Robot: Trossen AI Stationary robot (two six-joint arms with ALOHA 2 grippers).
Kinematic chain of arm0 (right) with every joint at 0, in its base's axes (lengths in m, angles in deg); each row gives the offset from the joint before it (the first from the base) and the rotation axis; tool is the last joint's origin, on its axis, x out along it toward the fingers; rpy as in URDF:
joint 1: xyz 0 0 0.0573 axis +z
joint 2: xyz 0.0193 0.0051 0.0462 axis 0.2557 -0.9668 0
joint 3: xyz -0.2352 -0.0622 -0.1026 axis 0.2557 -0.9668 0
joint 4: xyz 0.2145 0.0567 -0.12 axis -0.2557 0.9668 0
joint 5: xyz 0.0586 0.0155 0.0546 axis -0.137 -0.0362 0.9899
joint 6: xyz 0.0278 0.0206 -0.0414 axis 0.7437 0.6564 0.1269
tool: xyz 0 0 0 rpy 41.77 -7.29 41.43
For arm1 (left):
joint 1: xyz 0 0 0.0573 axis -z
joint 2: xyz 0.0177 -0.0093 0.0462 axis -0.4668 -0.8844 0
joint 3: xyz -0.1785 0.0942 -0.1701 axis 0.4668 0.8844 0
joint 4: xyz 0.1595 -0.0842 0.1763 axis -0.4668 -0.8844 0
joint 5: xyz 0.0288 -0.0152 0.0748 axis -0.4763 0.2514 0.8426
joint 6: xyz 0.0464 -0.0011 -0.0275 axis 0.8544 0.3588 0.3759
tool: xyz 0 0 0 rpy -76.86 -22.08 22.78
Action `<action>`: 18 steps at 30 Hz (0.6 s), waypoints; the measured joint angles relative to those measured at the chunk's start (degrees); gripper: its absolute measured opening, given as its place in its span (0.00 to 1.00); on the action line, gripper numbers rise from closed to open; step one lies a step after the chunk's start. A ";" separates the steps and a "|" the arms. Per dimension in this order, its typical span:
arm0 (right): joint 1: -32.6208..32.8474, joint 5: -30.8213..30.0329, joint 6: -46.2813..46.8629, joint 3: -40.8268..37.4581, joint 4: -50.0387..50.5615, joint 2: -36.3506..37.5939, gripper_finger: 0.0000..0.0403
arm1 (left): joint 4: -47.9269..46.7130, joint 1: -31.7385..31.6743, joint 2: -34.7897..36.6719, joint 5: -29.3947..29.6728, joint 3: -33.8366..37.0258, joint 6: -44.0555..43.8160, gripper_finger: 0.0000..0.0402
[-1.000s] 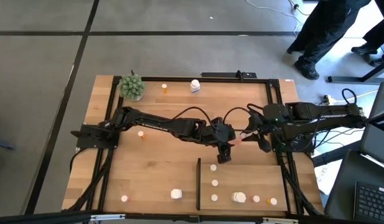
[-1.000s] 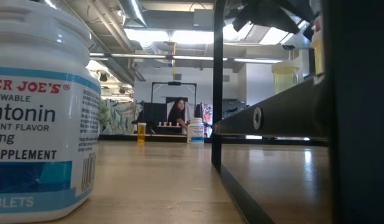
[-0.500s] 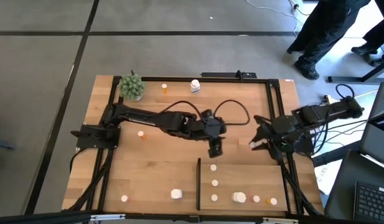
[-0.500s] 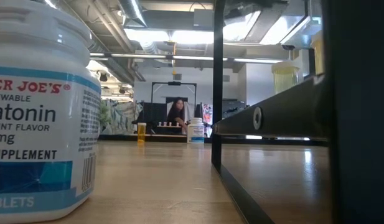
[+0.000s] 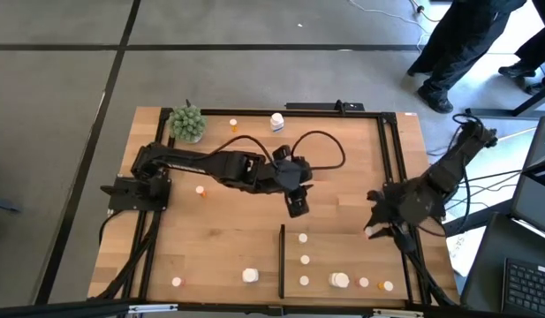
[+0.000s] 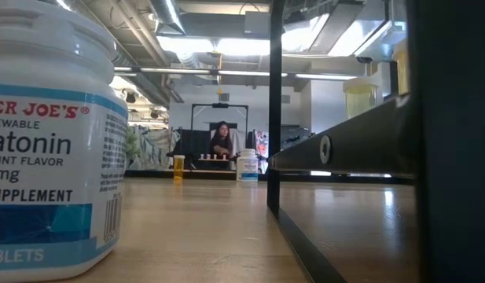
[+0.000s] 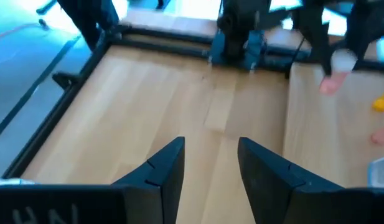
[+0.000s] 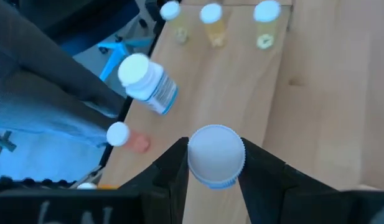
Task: Pick and place medicine bottles onto shelf by color
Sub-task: Put the top pink pill bottle on the shelf aligned with the other pink pill bottle
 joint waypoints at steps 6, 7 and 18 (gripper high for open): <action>7.85 -5.38 4.45 -0.39 -3.79 -4.27 0.30 | -0.20 0.64 1.32 -0.07 -0.01 0.04 0.35; 8.87 -6.54 5.61 -1.20 -5.44 -4.94 0.30 | -0.33 0.69 1.72 -0.07 -0.07 0.04 0.35; 14.17 -10.11 12.16 -12.15 -26.86 -12.69 0.30 | -1.34 1.56 2.26 -0.50 -0.03 0.07 0.35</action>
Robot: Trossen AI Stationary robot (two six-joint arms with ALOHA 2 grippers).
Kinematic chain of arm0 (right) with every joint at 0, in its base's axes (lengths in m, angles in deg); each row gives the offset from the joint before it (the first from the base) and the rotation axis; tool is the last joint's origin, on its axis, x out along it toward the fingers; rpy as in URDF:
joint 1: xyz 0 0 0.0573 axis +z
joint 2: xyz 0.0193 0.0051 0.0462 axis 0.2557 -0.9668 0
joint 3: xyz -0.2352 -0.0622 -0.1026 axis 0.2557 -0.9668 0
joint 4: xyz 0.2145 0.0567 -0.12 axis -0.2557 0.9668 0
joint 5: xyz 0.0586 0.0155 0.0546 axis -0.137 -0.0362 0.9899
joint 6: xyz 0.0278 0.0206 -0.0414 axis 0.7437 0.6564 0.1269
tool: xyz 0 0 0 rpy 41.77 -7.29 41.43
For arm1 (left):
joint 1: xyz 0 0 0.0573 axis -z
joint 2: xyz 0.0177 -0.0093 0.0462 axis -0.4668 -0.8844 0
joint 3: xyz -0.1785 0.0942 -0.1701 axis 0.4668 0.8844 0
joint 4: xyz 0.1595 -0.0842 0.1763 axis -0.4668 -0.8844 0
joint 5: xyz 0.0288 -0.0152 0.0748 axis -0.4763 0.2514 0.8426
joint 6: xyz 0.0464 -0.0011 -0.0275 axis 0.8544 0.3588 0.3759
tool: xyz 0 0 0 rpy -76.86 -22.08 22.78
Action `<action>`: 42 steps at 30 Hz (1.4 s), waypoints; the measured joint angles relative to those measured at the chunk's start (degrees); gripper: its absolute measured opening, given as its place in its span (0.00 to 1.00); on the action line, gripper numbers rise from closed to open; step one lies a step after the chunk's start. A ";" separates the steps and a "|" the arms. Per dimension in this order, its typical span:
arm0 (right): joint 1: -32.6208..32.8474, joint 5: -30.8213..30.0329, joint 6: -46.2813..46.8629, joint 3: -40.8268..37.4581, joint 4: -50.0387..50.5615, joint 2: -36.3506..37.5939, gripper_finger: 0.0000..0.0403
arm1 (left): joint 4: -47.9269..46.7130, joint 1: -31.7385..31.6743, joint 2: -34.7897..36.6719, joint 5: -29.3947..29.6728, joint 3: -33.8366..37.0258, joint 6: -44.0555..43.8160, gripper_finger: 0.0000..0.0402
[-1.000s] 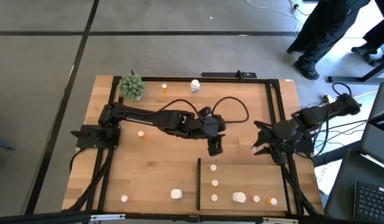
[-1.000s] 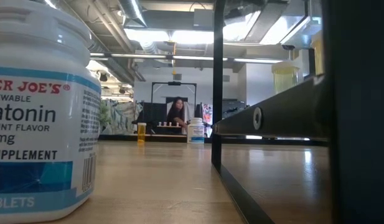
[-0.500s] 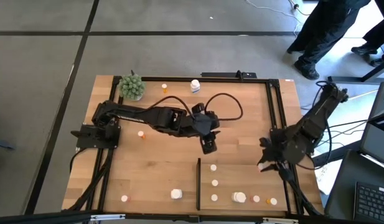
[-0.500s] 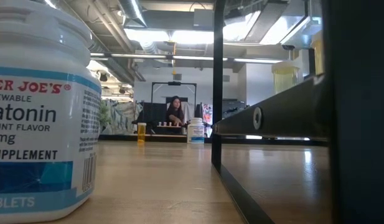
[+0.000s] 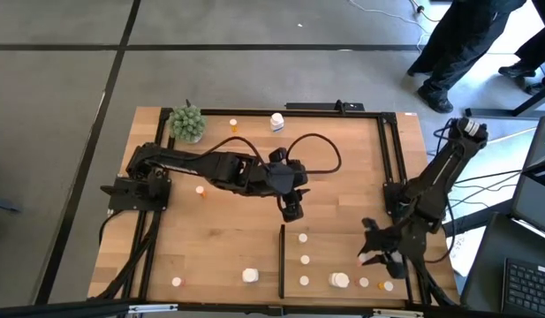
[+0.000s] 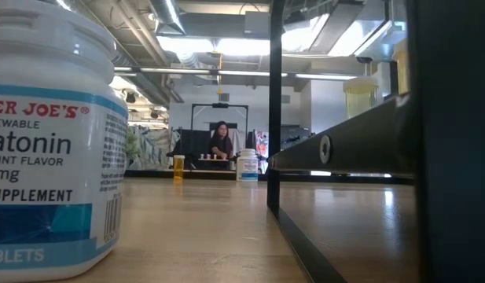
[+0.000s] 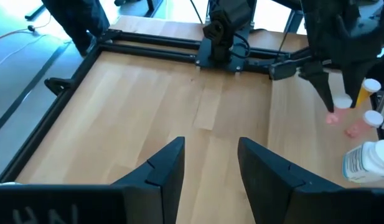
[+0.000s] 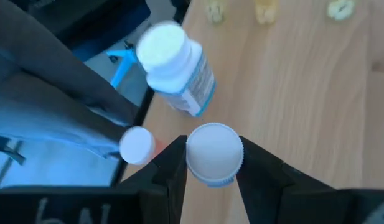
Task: Pick and place medicine bottles onto shelf by color
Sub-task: Put the top pink pill bottle on the shelf aligned with the other pink pill bottle
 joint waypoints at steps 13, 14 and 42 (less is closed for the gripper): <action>0.10 -0.24 -0.35 0.01 -1.71 -8.67 0.30 | 0.07 -0.04 -0.02 -1.41 0.00 0.02 0.35; 0.08 -0.26 -0.43 0.01 -2.11 -8.89 0.30 | 0.07 -0.05 -0.04 -1.56 0.00 0.02 0.35; 0.08 2.78 1.06 -0.17 -1.13 -9.16 0.44 | 0.16 -0.02 -0.07 -1.70 0.00 -0.07 0.35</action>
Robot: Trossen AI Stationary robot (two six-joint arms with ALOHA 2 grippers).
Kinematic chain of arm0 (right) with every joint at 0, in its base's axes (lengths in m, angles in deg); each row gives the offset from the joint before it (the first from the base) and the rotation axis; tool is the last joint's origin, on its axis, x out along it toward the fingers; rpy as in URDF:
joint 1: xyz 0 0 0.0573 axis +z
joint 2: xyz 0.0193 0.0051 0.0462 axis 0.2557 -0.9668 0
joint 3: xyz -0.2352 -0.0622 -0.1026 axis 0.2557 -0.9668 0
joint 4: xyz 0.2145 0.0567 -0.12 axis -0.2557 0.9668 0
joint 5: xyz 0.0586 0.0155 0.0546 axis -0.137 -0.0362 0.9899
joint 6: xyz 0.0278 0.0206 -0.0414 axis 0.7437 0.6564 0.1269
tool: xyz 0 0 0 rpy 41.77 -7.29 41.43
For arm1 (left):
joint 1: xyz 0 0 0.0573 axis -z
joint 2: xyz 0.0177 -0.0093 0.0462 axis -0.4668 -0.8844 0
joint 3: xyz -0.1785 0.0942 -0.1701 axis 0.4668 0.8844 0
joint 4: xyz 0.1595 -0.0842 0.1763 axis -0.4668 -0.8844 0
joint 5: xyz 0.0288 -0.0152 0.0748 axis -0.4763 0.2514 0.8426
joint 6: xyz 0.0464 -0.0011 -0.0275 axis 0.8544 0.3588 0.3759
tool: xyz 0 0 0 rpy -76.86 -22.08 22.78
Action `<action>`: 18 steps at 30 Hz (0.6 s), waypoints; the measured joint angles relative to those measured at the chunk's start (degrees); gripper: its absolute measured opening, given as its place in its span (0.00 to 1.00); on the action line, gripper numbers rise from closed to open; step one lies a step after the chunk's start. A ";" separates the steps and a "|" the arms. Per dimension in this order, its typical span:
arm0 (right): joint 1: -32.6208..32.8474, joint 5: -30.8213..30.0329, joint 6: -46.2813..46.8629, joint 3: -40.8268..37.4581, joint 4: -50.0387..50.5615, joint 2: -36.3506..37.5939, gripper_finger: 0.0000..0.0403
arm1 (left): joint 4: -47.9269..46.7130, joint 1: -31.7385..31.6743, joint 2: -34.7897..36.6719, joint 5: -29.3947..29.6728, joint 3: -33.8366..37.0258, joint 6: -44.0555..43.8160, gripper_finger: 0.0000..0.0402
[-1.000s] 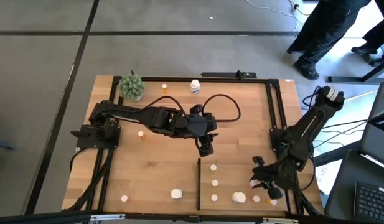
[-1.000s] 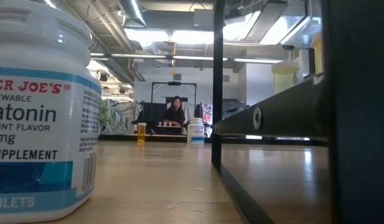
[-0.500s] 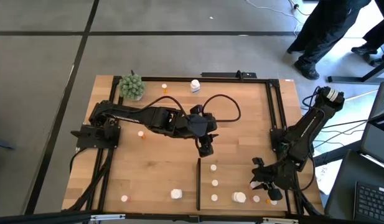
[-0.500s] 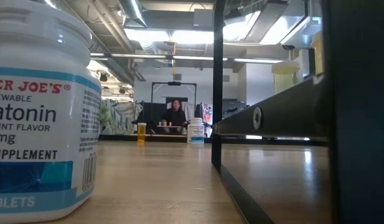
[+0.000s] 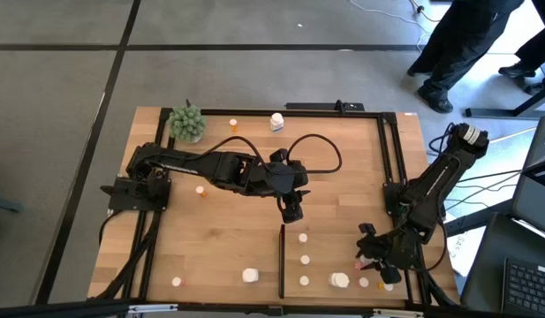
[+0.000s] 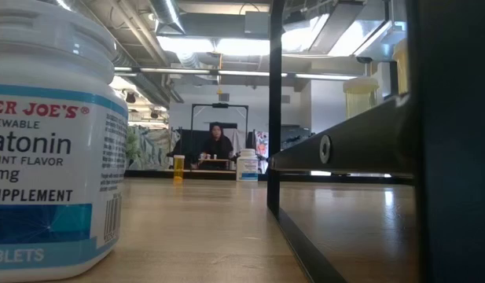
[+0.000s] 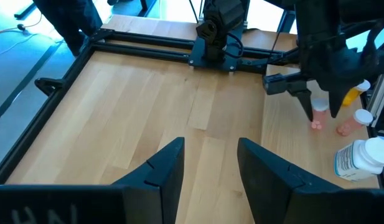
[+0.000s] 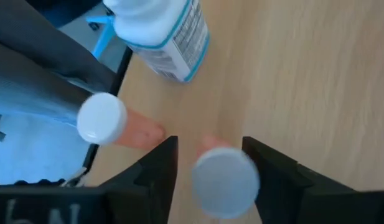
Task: Pick and place medicine bottles onto shelf by color
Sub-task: Put the top pink pill bottle on the shelf aligned with the other pink pill bottle
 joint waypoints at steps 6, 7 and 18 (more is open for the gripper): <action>0.00 -0.23 -0.04 -0.01 -0.01 -0.04 0.47 | 0.00 -0.01 0.00 0.01 0.00 0.00 0.35; 0.00 -0.25 0.02 -0.01 -0.03 -0.04 0.47 | 0.00 -0.02 0.00 0.00 0.00 0.00 0.35; 0.00 -0.46 -0.09 0.01 -0.16 0.55 0.47 | -0.02 -0.04 -0.04 0.01 0.00 0.02 0.35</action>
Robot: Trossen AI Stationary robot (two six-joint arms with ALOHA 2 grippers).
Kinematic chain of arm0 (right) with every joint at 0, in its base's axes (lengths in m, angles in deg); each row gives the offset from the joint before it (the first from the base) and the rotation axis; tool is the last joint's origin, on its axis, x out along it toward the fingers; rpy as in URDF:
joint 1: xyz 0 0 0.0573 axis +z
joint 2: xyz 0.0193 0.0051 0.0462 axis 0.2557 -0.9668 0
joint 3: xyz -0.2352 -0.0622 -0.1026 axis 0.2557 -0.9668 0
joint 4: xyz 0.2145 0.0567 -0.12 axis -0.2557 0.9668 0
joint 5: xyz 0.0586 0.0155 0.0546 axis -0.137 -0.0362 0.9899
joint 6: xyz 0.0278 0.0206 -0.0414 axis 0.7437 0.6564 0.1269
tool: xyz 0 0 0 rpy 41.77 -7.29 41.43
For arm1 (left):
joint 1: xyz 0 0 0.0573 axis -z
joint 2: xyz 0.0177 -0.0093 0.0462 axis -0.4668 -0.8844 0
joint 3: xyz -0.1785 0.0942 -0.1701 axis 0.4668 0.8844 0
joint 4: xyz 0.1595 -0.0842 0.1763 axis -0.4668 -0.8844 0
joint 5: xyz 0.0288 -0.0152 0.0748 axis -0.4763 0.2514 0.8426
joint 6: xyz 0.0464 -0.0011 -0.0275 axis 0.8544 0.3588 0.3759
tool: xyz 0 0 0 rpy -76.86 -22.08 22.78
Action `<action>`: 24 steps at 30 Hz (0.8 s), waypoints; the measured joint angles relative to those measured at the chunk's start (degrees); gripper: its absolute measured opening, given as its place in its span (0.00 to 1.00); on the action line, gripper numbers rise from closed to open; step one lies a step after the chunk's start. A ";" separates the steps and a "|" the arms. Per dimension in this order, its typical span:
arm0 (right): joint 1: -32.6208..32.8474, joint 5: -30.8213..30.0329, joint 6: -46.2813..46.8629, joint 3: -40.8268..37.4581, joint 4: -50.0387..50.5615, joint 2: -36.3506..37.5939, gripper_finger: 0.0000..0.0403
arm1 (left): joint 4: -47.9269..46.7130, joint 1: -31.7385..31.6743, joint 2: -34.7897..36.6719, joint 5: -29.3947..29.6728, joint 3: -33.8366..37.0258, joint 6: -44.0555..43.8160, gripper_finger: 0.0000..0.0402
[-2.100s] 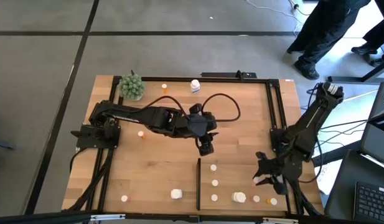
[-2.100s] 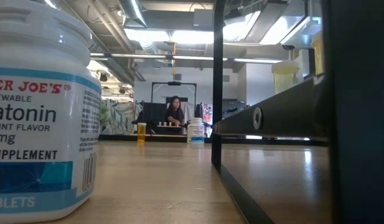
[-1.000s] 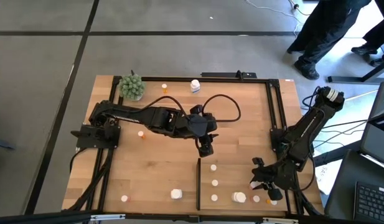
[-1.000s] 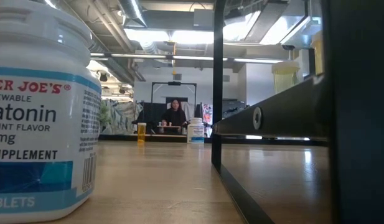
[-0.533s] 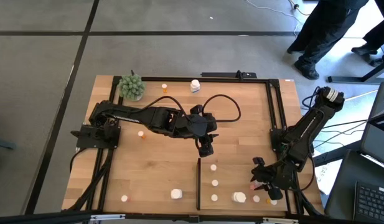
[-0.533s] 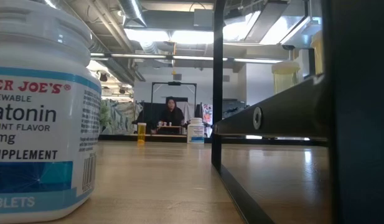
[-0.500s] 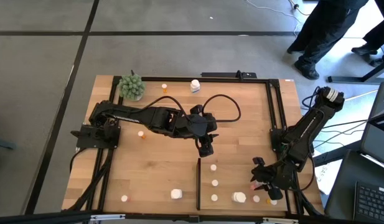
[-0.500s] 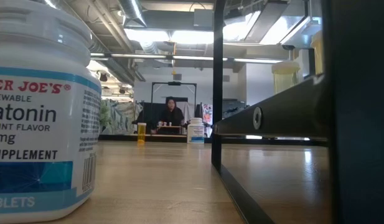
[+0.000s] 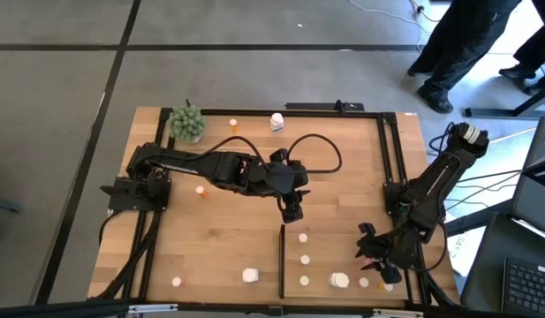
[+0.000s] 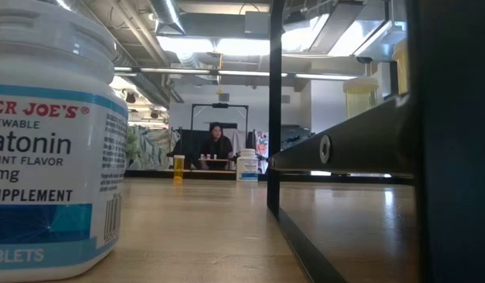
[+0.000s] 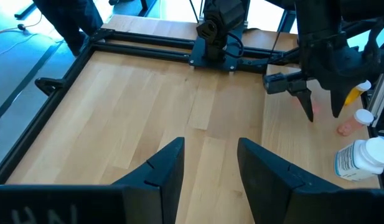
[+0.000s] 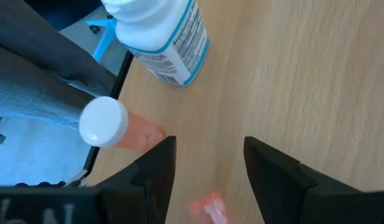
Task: Pick and place medicine bottles onto shelf by color
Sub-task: Put the top pink pill bottle on the shelf aligned with the other pink pill bottle
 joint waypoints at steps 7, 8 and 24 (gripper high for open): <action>-0.02 2.86 0.08 0.09 4.99 5.03 0.47 | 0.02 0.02 0.00 0.00 0.00 0.00 0.35; -0.02 3.90 -0.01 0.09 6.07 5.87 0.47 | 0.02 0.02 0.00 0.00 0.00 0.00 0.35; -0.02 11.82 -13.80 0.13 19.53 10.05 0.47 | 0.02 0.02 0.00 0.00 0.00 -0.04 0.35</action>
